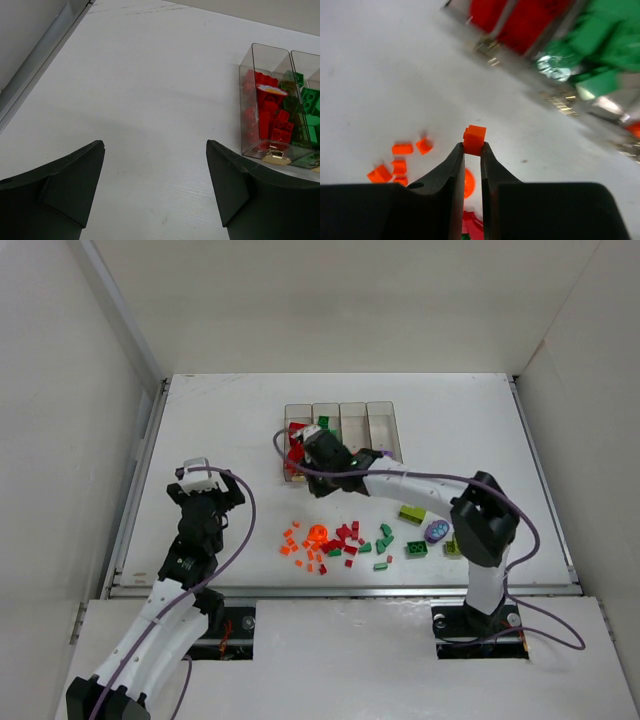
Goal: Sort the legos into containers by color
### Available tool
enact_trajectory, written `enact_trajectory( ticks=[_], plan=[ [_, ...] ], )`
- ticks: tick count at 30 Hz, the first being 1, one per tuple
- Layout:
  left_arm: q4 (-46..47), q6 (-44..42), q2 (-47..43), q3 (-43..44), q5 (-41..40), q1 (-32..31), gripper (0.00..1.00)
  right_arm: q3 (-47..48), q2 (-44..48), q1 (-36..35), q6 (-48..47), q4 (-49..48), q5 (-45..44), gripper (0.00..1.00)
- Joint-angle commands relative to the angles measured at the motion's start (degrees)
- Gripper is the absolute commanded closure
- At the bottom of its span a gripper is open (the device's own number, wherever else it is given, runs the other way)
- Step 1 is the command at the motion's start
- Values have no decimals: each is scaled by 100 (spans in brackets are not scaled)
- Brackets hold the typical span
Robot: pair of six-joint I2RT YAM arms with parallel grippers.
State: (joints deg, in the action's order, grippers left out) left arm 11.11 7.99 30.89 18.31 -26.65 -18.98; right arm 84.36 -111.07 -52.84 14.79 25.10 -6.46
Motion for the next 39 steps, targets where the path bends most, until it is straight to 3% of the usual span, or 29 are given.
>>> enact_trajectory(
  ticks=[1,11,14,15,20,24,25,31,34,39],
  plan=[
    [233,54,-101,-55,142,26,21,142,630,746,358,-181,-462,100],
    [286,106,-277,-117,275,26,22,1012,-90,2058,289,179,-585,100],
    [286,106,-277,-117,328,26,22,1276,-363,2198,148,337,-585,85],
    [286,106,-277,-117,328,26,22,1337,-415,2251,147,407,-585,85],
    [286,106,-277,-117,328,26,22,1338,-469,2252,-46,408,-471,83],
    [339,106,-277,-117,380,26,22,1390,-521,2252,-46,487,-470,46],
    [339,106,-277,-117,380,26,22,1390,-521,2252,-46,487,-409,43],
    [339,106,-277,-117,380,79,22,1207,-91,2006,-397,487,-496,33],
    [339,106,-277,-117,380,79,22,1136,119,1725,-599,495,-567,33],
    [339,106,-277,-117,381,79,22,610,463,866,-969,382,370,33]
  ],
)
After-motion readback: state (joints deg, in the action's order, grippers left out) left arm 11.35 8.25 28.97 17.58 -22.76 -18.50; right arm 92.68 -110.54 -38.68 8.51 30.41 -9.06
